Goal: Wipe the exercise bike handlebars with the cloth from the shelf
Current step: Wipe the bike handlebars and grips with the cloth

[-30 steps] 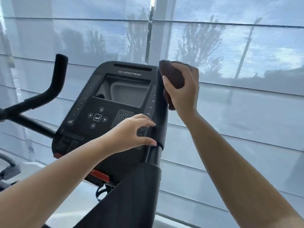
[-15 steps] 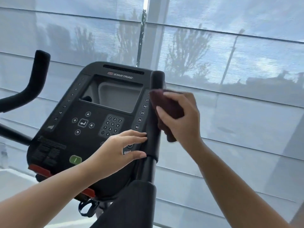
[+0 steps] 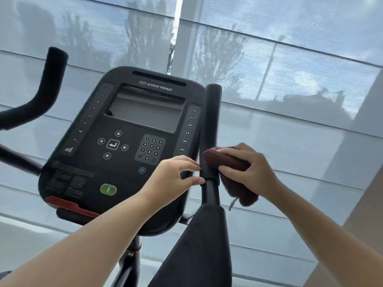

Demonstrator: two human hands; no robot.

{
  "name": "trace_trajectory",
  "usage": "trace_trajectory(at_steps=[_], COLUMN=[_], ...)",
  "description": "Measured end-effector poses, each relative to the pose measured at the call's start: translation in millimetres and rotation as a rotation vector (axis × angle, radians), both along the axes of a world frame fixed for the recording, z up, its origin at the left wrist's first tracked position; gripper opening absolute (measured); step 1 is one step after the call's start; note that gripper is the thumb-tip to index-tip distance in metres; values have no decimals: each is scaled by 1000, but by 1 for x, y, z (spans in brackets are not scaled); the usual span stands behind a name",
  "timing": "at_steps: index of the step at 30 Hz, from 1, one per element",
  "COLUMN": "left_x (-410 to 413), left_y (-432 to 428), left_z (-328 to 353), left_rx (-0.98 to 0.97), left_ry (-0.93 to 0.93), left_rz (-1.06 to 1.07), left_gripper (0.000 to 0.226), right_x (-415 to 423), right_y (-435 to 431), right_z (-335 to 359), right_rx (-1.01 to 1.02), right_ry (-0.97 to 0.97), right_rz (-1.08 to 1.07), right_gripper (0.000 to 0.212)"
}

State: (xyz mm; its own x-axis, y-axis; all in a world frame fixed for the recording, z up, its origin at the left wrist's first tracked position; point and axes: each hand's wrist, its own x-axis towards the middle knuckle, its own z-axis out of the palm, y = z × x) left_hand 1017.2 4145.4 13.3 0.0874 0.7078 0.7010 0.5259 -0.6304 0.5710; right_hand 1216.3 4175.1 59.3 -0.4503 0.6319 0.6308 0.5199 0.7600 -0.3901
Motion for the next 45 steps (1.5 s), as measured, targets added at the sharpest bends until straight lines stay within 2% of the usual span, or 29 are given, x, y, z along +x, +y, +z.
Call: trace_trajectory(at_steps=[2, 4, 7, 9, 13, 15, 17, 19, 22, 24, 27, 29, 38, 41, 45], left_x=[-1, -1, -2, -4, -6, -5, -4, -4, -4, -4, -4, -4, -2, 0, 6], left_y=[2, 5, 11, 14, 16, 15, 14, 13, 14, 15, 14, 15, 8, 4, -3], left_z=[-3, -5, -8, -11, -12, -11, -12, -12, -12, -10, -9, -10, -4, 2, 6], left_rx=[-22, -40, -79, -101, -102, -108, -113, -125, -129, -139, -166, -177, -129, -104, -139], left_ry=[-21, -33, -57, -63, -56, -68, -77, -86, -62, -58, -84, -85, -49, -19, -22], left_rz=[0, 13, 36, 47, 60, 50, 46, 42, 33, 25, 15, 13, 20, -11, -45], left_gripper=[25, 25, 29, 35, 39, 38, 36, 36, 37, 37, 35, 34, 34, 36, 39], right_x=[-1, -19, -54, -65, -49, -37, -26, -15, -4, -8, -29, -42, -7, -15, -40], right_y=[-8, -6, 19, 34, 33, 20, 3, -14, -35, -35, -19, -17, -77, -57, 7], right_z=[20, 48, 85, 93, 62, 36, 15, 2, 7, 16, 17, 6, -27, -9, 34], right_rx=[49, 222, 566, 618, 560, 374, 106, -38, -113, -78, 39, 12, -144, 12, 273], right_ry=[-97, -55, -60, -164, -276, -264, -88, 4, -111, -112, 71, 142, 129, 158, 491], right_rz=[60, 77, -90, -191, -131, -57, -37, -4, 60, 48, -85, -130, 51, 25, -106], right_gripper=[35, 34, 35, 34, 32, 32, 33, 36, 36, 34, 31, 30, 32, 31, 30])
